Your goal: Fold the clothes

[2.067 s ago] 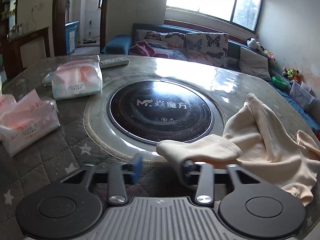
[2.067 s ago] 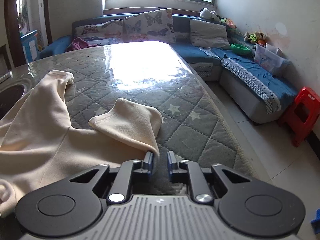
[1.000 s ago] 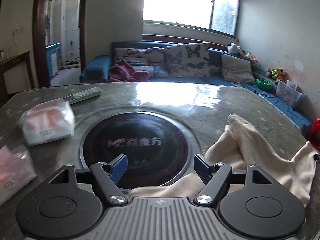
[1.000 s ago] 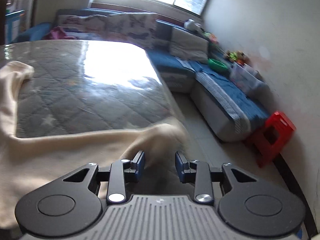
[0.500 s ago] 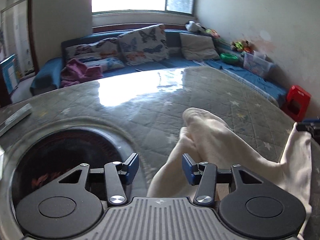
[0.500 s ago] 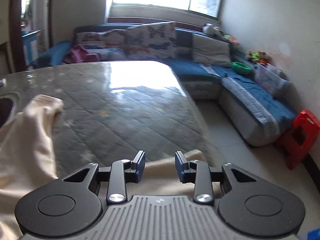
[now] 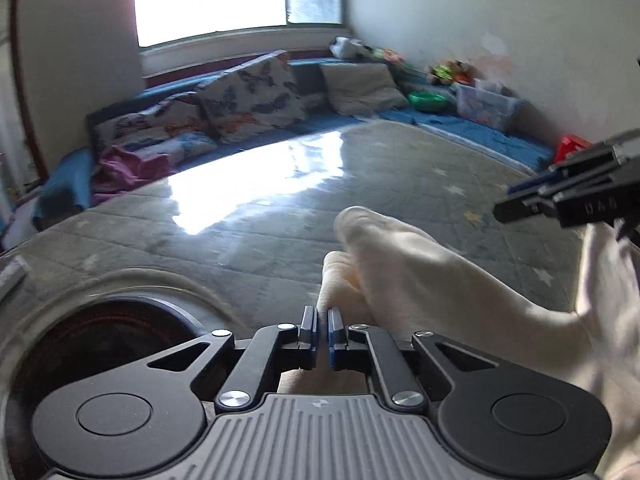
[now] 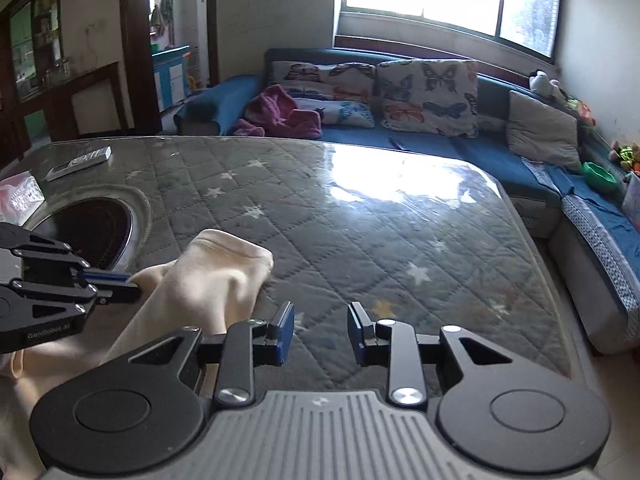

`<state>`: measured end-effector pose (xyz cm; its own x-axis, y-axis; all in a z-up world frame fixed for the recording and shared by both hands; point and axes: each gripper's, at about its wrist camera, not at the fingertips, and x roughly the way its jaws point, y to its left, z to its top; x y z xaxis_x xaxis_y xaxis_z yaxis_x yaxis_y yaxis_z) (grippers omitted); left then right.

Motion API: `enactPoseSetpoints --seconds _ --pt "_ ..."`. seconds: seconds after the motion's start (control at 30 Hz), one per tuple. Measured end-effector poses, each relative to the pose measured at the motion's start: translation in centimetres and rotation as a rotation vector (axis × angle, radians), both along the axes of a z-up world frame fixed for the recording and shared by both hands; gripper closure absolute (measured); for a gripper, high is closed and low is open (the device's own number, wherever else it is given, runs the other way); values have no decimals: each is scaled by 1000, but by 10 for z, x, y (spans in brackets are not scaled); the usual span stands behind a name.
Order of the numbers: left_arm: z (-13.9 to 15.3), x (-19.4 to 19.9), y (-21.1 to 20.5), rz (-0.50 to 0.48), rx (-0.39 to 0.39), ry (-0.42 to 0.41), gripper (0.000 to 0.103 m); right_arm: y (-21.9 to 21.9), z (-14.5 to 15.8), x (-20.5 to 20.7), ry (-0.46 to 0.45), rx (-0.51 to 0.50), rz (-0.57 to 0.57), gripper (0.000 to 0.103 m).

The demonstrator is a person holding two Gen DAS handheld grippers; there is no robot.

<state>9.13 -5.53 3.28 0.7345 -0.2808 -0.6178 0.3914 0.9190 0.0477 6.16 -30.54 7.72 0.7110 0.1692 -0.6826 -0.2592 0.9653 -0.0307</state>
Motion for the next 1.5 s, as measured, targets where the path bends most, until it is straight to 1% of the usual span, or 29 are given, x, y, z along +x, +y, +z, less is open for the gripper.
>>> enactPoseSetpoints --seconds 0.1,0.17,0.2,0.3,0.33,0.37,0.4,0.53,0.63,0.73,0.77,0.83,0.93,1.0,1.07,1.1,1.2,1.23,1.33,1.4,1.43,1.47,1.5 --pt "3 0 16 114 26 -34 97 8 -5 7 4 -1 14 78" --pt "1 3 26 173 47 -33 96 12 -7 14 11 -3 22 78" --pt "0 5 32 182 44 -17 93 15 -9 17 14 -7 27 78" --pt "-2 7 46 208 32 10 91 21 -13 27 24 -9 41 79" --pt "-2 8 50 218 27 17 87 22 -15 29 26 -8 45 79" --pt "-2 9 53 229 20 21 81 23 -16 31 26 -9 44 79" --pt "-1 11 56 242 7 24 80 26 -17 35 25 -11 41 79" --pt "-1 23 69 297 -75 71 80 26 -23 51 36 -2 20 79" --pt "-3 30 79 349 -119 92 80 22 -28 63 40 11 -8 79" --pt "-7 36 83 369 -153 117 80 18 -34 75 67 50 -19 79" --pt "-8 38 82 368 -159 124 80 18 -37 77 74 57 -22 79" --pt "-10 38 75 341 -147 120 80 20 -42 81 85 61 -19 79" --pt "-11 33 60 274 -118 92 79 25 -47 79 90 66 4 79" --pt "-12 30 50 231 -98 80 77 31 -50 76 76 40 22 78" --pt "-14 29 42 197 -80 73 74 37 -52 73 59 11 39 78" --pt "-15 29 40 192 -71 68 73 39 -52 72 51 -1 45 78" --pt "-16 30 37 187 -56 59 64 43 -52 71 36 -21 55 78" --pt "-16 31 37 187 -58 60 62 42 -53 71 36 -13 54 78" --pt "-16 34 42 160 -78 70 62 40 -53 72 41 15 56 79" --pt "-16 36 45 145 -100 79 63 39 -52 73 46 32 62 91" --pt "-17 37 46 135 -112 84 66 39 -52 73 46 36 65 93" --pt "-17 37 47 118 -126 87 67 39 -51 72 45 40 68 97" --pt "-17 37 47 98 -137 89 68 39 -50 72 39 38 70 98"
